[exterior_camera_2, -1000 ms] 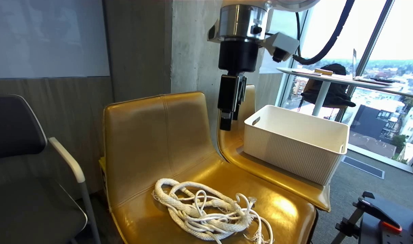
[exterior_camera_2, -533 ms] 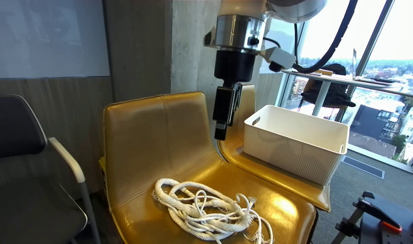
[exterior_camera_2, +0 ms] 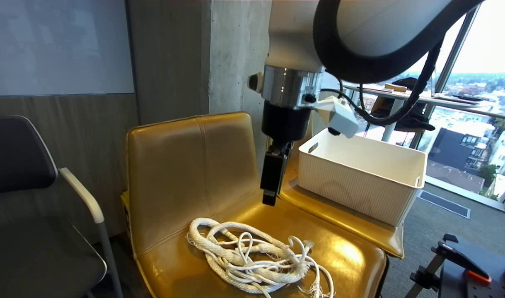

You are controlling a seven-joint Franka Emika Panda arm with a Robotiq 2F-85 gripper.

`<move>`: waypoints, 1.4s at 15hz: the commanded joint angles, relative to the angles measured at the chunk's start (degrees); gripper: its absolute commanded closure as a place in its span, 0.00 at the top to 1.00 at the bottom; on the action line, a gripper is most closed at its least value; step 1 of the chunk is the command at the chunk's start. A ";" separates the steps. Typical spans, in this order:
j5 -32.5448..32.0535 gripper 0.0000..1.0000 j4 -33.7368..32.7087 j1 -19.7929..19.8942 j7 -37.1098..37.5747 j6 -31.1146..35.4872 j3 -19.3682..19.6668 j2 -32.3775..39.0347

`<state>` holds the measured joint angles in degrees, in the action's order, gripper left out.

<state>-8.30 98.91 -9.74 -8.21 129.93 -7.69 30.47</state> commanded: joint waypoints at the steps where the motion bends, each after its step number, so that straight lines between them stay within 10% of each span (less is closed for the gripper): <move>1: -0.91 1.00 0.65 -0.73 1.72 5.07 1.01 4.21; 18: -2.59 0.99 -16.26 -5.94 2.92 9.34 4.40 30.43; 19: -2.75 0.74 -16.69 -6.18 3.00 8.98 4.51 30.67; 21: -2.74 0.71 -17.39 -6.41 3.31 8.21 4.53 30.82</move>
<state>-9.78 85.91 -14.97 -6.42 138.74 -4.01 57.90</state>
